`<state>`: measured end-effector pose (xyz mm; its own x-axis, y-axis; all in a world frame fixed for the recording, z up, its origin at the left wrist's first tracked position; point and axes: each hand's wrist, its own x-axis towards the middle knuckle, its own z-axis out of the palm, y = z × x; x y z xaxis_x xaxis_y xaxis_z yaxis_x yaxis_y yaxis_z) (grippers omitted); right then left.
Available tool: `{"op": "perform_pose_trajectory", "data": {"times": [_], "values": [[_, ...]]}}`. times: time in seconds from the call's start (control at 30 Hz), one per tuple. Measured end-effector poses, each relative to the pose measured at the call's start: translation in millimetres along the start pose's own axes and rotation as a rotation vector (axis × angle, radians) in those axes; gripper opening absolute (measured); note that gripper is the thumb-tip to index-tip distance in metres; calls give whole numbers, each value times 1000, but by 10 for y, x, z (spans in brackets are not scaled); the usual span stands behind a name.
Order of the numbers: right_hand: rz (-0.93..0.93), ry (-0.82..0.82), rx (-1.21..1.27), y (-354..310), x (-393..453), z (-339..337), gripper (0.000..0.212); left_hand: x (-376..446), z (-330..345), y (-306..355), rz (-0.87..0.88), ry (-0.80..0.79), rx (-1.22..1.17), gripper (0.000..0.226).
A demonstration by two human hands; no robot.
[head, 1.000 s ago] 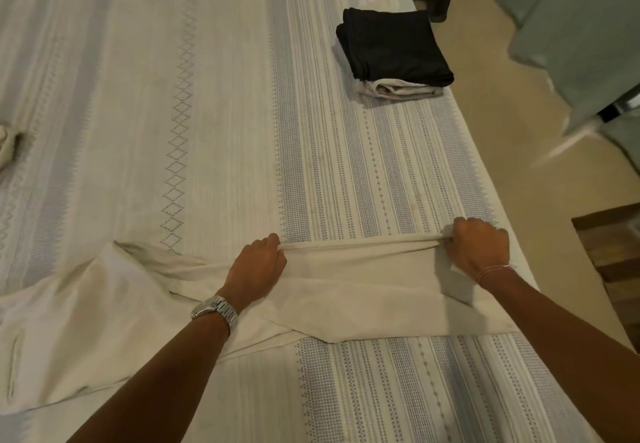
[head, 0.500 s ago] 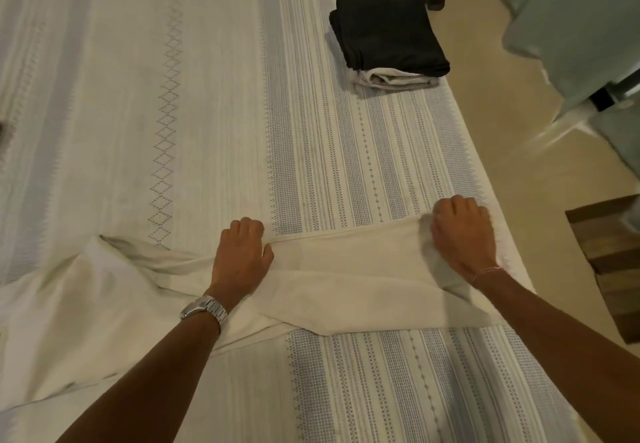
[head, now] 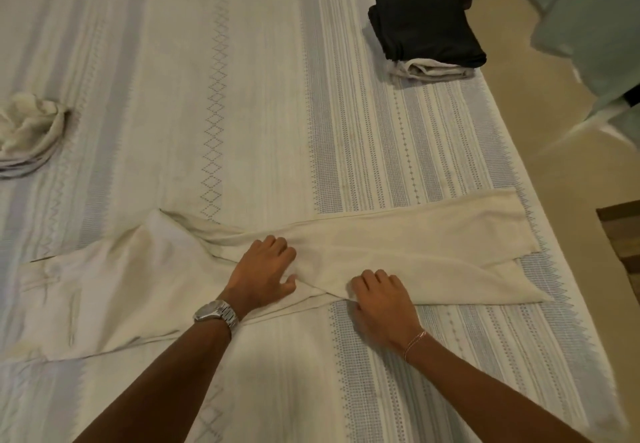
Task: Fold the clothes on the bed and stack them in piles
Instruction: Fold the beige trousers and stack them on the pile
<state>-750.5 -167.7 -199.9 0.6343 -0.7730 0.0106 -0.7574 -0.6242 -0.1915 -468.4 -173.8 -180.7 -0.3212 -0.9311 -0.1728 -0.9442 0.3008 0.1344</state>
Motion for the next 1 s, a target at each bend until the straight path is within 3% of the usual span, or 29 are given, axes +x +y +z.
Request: {"op": "perform_pose_trajectory", "data": {"times": [0.23,0.37,0.47,0.57,0.63,0.8,0.87,0.93,1.0], "values": [[311,83,-36,76,-108,-173,5,-126,48,42,38,40,48,24],[555,60,-75,409,-161,-392,25,-97,31,53,-27,120,13,28],[652,57,-129,529,-152,-518,27,-51,-34,72,-113,162,-45,34],[989,66,-27,654,-60,-668,14,-42,-92,80,-188,155,-72,35],[1143,91,43,820,-69,-772,17,-28,-134,69,-206,163,-87,33],[1209,189,79,1126,-272,-985,26,49,-249,30,-214,192,-116,31],[1321,238,137,1291,-396,-1098,27,54,-259,-1,-223,177,-145,24],[1408,199,214,1544,-527,-1209,26,59,-262,-47,-196,145,-163,17],[1336,138,335,1816,-628,-1324,21,66,-289,-72,-157,112,-174,12]]}}
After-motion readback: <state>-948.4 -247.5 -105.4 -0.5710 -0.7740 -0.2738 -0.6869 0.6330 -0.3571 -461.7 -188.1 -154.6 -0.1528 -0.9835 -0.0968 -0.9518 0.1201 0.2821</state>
